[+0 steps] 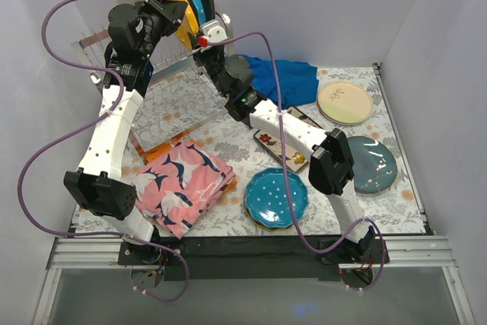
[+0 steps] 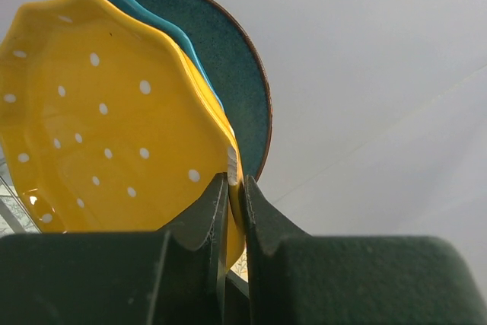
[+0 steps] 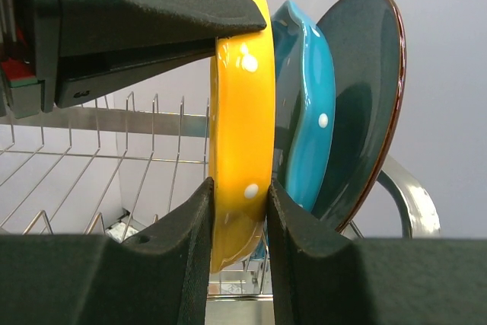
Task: Unload the plates from the dish rack
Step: Unload the plate from the dish rack.
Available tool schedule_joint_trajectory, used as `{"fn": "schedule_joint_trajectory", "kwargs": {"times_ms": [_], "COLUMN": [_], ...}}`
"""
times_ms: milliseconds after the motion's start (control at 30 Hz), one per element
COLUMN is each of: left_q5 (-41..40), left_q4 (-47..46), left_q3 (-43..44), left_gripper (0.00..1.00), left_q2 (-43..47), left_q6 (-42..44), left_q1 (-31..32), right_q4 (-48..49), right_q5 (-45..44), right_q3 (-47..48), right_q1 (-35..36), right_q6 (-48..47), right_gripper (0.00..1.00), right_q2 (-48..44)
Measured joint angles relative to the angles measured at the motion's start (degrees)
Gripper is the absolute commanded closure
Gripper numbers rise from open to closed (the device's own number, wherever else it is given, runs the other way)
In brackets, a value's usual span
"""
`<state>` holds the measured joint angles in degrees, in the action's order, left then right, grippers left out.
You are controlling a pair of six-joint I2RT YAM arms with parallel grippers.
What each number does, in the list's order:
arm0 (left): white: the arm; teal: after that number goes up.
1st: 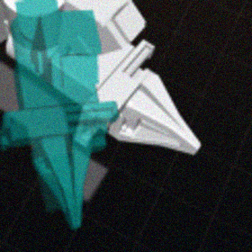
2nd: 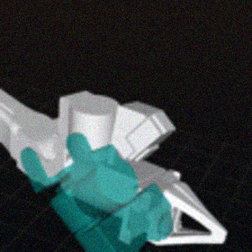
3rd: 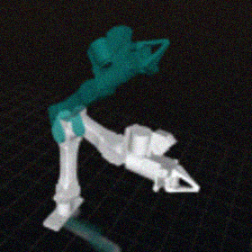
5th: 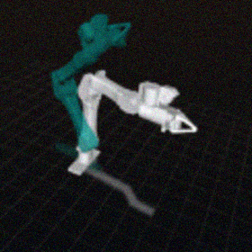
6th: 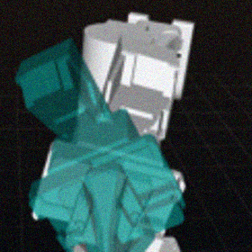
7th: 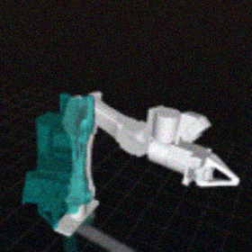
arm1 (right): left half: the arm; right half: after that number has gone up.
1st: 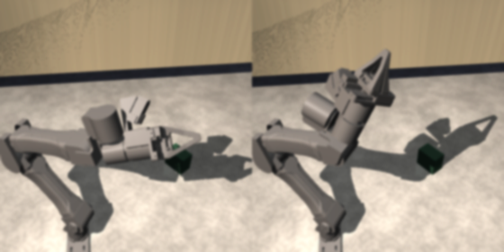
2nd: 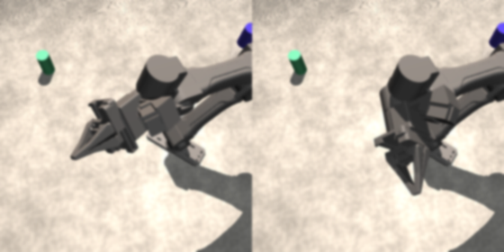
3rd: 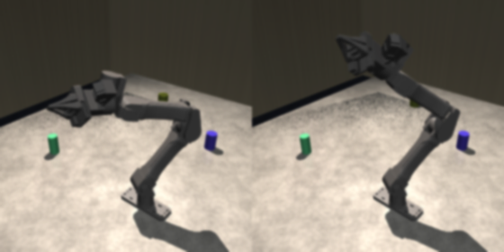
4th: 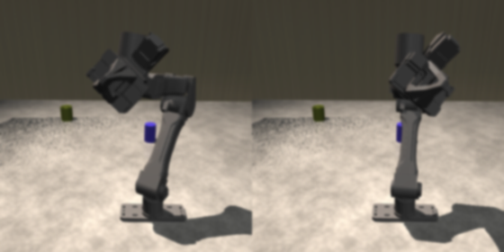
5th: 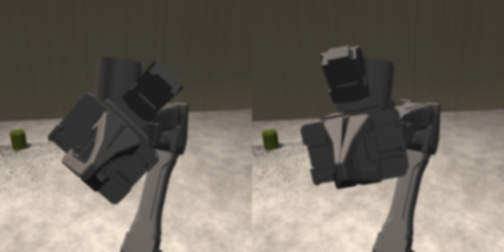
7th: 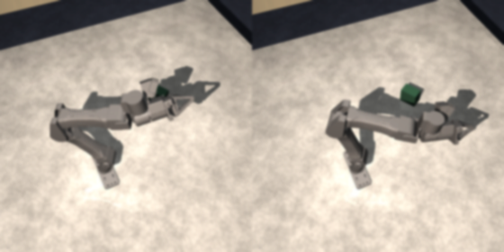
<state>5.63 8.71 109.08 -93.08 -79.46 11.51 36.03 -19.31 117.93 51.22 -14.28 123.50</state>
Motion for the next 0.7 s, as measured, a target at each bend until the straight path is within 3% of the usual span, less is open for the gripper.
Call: {"fn": "schedule_joint_trajectory", "kwargs": {"times_ms": [133, 233, 433, 700], "left_q5": [0.7, 1.2, 3.5, 4.5], "left_q4": [-0.5, -0.5, -0.5, -0.3], "left_q3": [-0.5, -0.6, -0.6, -2.0], "left_gripper": [1.0, 1.0, 1.0, 1.0], "left_q2": [0.3, 0.5, 0.7, 2.1], "left_q6": [0.3, 0.8, 2.8, 4.5], "left_q1": [-0.2, -0.3, 0.0, 0.1], "right_q4": [0.0, 0.0, -1.5, -1.9], "right_q5": [0.2, 0.6, 3.2, 3.6], "right_q3": [0.0, 0.0, 0.2, 3.5], "right_q1": [0.0, 0.0, -0.1, 0.0], "right_q6": [-0.4, -1.0, -2.9, -4.1], "right_gripper": [0.66, 0.55, 0.43, 0.41], "right_q2": [0.0, 0.0, 0.0, 1.6]}}
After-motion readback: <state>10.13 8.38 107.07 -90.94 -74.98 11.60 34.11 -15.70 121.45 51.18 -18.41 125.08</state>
